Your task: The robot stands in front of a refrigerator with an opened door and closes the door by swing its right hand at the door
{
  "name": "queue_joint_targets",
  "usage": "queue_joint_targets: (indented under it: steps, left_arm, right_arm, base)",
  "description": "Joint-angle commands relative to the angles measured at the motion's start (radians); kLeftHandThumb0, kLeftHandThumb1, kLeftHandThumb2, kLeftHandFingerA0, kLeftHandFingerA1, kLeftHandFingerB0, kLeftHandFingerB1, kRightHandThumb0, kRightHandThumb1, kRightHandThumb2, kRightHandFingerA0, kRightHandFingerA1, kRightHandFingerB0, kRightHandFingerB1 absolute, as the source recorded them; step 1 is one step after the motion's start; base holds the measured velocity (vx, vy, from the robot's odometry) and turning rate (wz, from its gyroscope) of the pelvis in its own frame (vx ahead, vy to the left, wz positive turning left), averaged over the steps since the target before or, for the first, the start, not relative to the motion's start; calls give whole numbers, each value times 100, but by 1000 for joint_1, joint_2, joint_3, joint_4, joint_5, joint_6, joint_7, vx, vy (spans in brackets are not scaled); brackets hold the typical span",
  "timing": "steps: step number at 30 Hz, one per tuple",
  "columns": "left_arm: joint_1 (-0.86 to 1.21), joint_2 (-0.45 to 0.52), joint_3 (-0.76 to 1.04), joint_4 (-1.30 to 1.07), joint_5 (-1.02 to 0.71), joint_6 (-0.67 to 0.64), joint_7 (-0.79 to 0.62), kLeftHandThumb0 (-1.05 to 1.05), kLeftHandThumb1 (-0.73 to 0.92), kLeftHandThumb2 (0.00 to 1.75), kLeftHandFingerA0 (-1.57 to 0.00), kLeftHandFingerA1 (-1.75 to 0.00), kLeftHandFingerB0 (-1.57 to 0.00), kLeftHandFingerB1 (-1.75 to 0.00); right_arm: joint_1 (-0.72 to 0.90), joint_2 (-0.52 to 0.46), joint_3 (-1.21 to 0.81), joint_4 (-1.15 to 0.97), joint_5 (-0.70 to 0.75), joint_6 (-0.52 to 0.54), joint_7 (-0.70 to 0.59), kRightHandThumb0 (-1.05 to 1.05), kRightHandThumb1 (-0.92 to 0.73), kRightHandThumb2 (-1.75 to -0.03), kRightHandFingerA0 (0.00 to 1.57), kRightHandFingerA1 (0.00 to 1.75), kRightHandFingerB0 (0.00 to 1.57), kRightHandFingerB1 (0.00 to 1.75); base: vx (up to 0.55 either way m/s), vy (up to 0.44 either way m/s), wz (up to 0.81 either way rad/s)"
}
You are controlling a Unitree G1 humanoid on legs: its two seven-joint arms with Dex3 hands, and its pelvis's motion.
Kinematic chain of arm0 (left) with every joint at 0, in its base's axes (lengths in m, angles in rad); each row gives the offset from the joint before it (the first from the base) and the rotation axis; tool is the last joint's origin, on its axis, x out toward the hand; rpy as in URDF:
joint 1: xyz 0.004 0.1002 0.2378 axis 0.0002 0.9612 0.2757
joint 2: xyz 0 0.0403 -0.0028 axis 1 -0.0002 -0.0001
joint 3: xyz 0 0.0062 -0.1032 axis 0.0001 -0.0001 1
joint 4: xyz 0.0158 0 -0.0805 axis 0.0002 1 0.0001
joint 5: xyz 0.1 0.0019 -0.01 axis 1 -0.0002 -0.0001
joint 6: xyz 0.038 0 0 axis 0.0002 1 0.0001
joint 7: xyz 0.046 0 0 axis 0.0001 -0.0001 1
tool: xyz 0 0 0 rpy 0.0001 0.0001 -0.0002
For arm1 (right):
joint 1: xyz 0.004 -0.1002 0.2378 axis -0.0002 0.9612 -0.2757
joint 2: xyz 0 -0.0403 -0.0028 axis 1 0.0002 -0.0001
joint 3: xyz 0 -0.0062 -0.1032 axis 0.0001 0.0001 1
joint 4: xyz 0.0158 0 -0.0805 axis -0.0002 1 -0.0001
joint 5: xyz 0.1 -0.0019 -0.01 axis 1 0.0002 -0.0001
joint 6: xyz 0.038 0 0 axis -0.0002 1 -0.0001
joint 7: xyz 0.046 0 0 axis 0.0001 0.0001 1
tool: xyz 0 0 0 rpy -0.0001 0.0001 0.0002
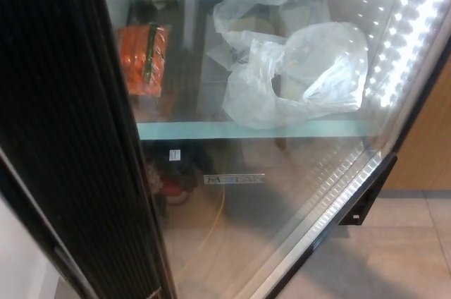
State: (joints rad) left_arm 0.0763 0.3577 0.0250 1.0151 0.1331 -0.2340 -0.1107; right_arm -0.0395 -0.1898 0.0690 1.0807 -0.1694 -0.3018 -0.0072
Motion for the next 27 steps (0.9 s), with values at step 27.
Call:
queue_joint_targets:
  steps: [27]
  left_arm:
    - [-3,48,34,76,-24,-174,-36,-31,69,119,0,-47,0,-47]
  right_arm:
    - [604,286,-323,-1136,-253,-1066,-142,-87,-64,-109,1,53,8,44]
  base:
    - [0,0,0]
